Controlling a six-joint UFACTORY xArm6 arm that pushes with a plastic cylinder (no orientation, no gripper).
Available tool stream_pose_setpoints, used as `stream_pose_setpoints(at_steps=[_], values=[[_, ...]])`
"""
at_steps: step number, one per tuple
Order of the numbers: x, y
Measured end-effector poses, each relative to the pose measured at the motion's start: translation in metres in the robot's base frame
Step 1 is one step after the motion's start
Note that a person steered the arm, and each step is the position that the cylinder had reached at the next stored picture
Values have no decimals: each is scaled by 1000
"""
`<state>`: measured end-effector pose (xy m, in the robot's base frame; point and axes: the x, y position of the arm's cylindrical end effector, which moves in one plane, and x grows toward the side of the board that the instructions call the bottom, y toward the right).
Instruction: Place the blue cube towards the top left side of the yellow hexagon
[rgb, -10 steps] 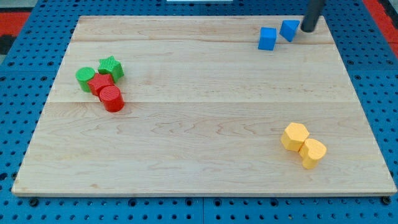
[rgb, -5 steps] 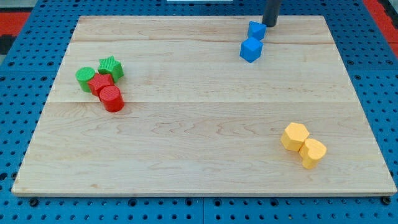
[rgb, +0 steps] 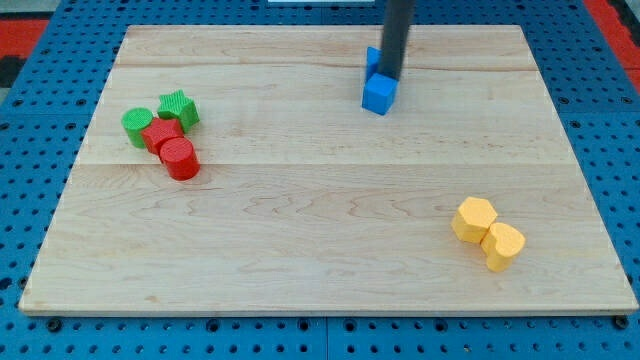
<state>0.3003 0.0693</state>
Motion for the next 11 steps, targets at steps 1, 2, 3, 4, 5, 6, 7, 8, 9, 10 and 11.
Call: stream_pose_setpoints(at_steps=[1,2,3,4,5,6,7,8,9,10,11], values=[[23,-5],[57,-4],[93,-21],[122,0],[135,-10],[138,-39],[162,1],[162,42],[177,42],[153,51],[88,62]])
